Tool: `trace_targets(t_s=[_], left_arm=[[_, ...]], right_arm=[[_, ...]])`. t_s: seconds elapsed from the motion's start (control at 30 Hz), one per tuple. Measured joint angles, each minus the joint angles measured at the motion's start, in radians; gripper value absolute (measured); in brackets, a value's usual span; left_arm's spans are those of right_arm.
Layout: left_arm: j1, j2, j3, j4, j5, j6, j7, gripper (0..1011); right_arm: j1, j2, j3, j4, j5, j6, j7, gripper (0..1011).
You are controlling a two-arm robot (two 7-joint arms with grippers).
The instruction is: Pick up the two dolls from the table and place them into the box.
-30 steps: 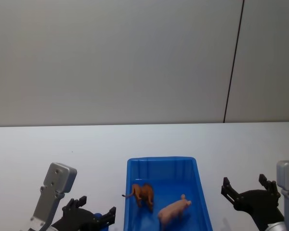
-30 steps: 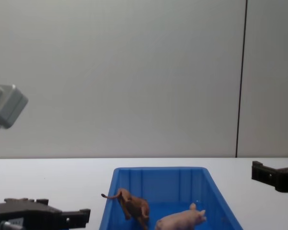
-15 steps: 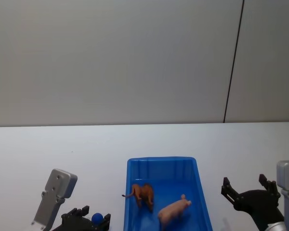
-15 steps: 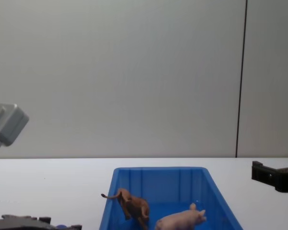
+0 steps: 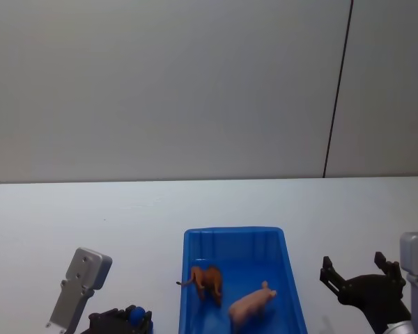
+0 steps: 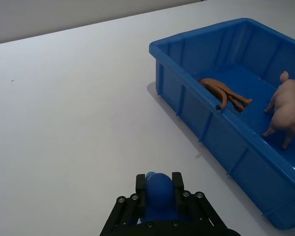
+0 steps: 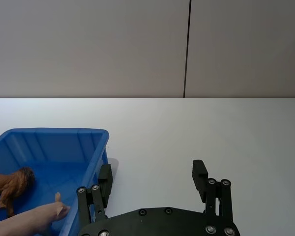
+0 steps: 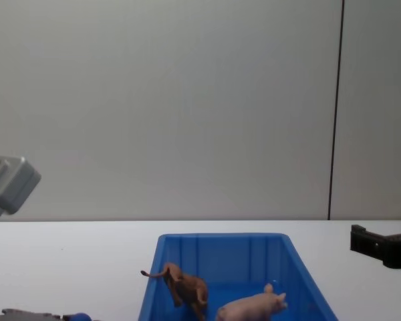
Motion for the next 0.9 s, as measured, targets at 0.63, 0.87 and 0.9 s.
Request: trace_targets(t_s=[0.63, 0.87, 0.9], left_arm=[[-0.013, -0.006, -0.016, -0.033, -0.006, -0.119, -0.026, 210], [-0.028, -0.008, -0.025, -0.057, 0.000, -0.176, -0.057, 177], [-0.030, -0.008, -0.025, -0.059, 0.001, -0.182, -0.062, 171]], right_arm=[[0.000, 0.000, 0.000, 0.000, 0.000, 0.000, 0.000, 1001], [0.000, 0.000, 0.000, 0.000, 0.000, 0.000, 0.000, 1001], [0.000, 0.000, 0.000, 0.000, 0.000, 0.000, 0.000, 1001]])
